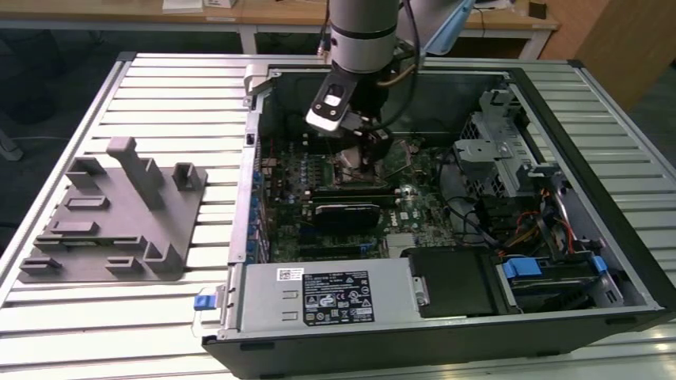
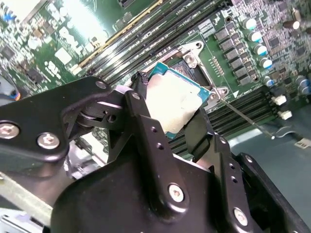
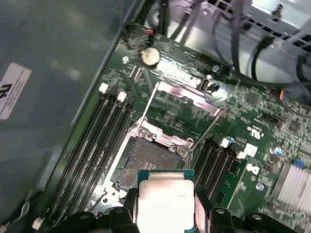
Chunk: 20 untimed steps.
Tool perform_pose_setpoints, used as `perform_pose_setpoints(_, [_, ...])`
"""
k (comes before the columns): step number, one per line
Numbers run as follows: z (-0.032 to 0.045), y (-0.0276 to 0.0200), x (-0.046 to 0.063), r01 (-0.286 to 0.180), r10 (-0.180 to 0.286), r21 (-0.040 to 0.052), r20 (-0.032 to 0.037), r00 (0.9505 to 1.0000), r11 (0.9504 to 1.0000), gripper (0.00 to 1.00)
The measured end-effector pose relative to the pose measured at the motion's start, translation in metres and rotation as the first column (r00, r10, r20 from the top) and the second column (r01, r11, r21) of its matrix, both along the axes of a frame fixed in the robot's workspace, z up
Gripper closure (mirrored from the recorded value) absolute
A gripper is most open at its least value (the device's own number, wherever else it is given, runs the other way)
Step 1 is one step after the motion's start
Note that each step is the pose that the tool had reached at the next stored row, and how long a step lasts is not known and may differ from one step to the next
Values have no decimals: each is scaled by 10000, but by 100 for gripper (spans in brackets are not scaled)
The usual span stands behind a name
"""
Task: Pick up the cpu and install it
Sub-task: 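Place the cpu into insertion slot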
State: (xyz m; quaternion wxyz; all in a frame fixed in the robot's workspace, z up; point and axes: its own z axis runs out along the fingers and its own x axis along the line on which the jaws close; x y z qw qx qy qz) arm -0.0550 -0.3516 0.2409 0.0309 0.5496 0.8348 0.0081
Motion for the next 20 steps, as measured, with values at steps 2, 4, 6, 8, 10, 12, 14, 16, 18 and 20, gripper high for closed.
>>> perform_pose_setpoints(2, [-1, 0, 0, 320, -320, 0, 1, 9995, 9995, 46])
perform_pose_setpoints(4, [-1, 0, 0, 641, -641, 0, 1, 9979, 9979, 46])
perform_pose_setpoints(6, [-2, 0, 0, 963, -963, 0, 0, 9953, 9953, 46])
perform_pose_setpoints(8, [-3, 0, 0, 1299, -1299, 0, 0, 9915, 9915, 46])
perform_pose_setpoints(10, [-4, 0, 0, 1626, -1626, -1, 0, 9867, 9867, 46])
perform_pose_setpoints(12, [-4, 0, 0, 1947, -1947, -1, 0, 9809, 9809, 46])
perform_pose_setpoints(14, [-5, 0, 0, 2265, -2265, -1, 0, 9740, 9740, 46])
perform_pose_setpoints(16, [-7, 0, 0, 2586, -2586, -1, 0, 9660, 9660, 46])
perform_pose_setpoints(18, [-8, 0, 0, 2904, -2904, -1, 0, 9569, 9569, 46])
perform_pose_setpoints(20, [-8, 0, 0, 3168, -3168, -1, 0, 9485, 9485, 46])
